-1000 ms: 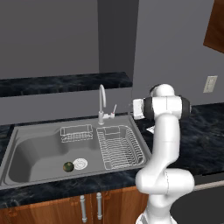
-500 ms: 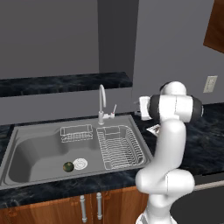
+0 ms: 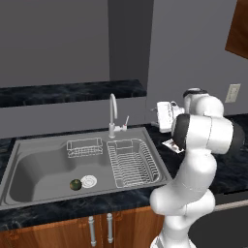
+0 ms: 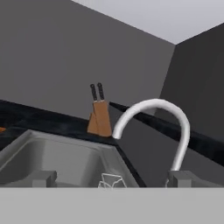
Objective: Turn on the sink faucet. Then move the squash from the counter to the sink. Turn off the sink. Move the vegetable from the sink to the pot next to the stove. Finally move the pot to the front left burner.
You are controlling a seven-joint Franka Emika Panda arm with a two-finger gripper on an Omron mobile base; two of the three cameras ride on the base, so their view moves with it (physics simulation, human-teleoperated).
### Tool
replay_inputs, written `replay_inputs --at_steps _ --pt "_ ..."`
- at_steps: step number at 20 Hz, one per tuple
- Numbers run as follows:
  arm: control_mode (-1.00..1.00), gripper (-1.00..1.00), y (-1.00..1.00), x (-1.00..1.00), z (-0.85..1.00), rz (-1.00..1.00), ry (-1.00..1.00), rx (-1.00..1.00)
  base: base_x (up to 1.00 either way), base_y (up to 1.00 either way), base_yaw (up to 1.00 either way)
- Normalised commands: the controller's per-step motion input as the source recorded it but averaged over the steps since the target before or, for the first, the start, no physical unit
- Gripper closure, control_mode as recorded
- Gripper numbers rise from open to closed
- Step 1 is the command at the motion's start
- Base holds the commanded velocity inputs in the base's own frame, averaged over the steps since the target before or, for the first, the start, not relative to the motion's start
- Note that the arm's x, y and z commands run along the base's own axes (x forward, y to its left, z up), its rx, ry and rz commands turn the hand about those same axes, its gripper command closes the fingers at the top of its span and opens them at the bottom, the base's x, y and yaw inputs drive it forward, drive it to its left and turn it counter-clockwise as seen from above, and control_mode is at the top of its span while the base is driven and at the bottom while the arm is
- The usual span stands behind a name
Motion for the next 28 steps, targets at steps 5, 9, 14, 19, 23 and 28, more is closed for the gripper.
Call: replay_inputs --at_steps 5,9,14,19,23,28 --pt "-1.00 -1.00 0.38 -0.58 0.54 0.00 0.00 -0.09 0.00 0.00 0.00" --pt "-1.00 -1.00 0.43 -0.60 0.50 0.00 0.00 -0.12 0.00 0.00 0.00" --pt "-1.00 -1.00 0.37 -0.67 0.49 0.00 0.00 -0.11 0.00 0.00 0.00" --pt "-1.00 -1.00 0.30 -0.74 0.26 -0.06 0.01 -0.12 0.00 0.00 0.00" --pt "-1.00 -1.00 0.40 -0.65 0.08 -0.12 0.06 -0.14 0.00 0.00 0.00" --pt "-1.00 -1.00 0.57 -0.48 0.00 -0.14 0.15 -0.14 0.00 0.00 0.00"
